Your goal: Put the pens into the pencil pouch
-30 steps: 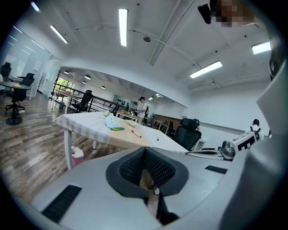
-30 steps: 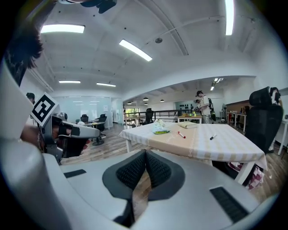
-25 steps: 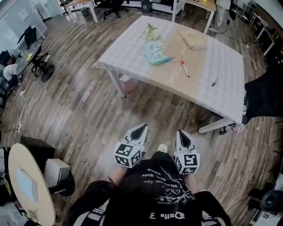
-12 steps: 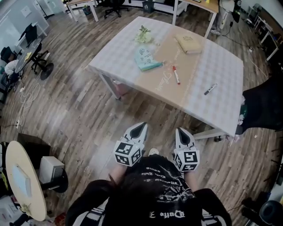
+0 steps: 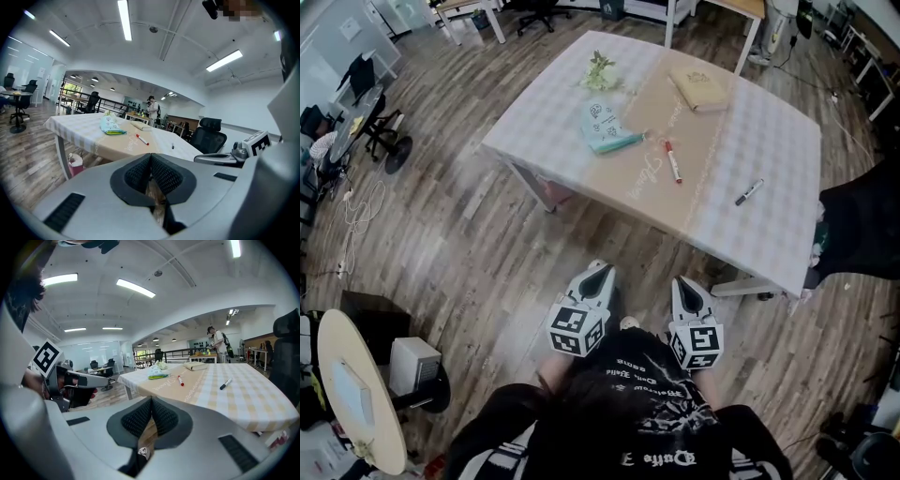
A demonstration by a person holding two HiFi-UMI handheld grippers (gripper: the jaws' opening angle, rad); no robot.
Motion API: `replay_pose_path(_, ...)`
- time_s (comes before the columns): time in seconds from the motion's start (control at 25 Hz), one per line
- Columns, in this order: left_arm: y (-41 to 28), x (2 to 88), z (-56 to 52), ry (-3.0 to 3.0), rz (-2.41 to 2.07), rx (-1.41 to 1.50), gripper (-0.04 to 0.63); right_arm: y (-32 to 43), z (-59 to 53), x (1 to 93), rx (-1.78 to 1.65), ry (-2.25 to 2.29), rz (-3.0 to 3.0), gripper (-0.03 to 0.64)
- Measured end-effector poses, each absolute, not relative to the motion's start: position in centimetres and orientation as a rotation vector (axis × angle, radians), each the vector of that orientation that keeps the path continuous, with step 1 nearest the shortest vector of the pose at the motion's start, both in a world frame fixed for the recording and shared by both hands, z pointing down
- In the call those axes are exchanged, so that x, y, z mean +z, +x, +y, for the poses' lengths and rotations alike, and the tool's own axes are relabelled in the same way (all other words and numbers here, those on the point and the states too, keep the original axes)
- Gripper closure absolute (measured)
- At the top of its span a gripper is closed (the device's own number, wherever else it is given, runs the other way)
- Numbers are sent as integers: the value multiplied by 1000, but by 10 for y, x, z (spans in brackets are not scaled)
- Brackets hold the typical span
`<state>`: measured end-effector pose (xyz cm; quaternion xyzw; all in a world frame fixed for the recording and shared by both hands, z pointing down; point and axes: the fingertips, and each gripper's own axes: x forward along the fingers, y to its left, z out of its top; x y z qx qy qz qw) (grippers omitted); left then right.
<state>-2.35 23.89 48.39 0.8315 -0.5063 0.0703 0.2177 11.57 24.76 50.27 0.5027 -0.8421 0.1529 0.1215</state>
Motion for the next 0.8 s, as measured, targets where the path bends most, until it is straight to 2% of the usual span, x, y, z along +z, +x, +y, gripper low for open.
replay_pose_path(0.8, -52, 485, -7, 2501, -1253, 342, 575, 106, 39, 499, 534, 1765, -2323, 609)
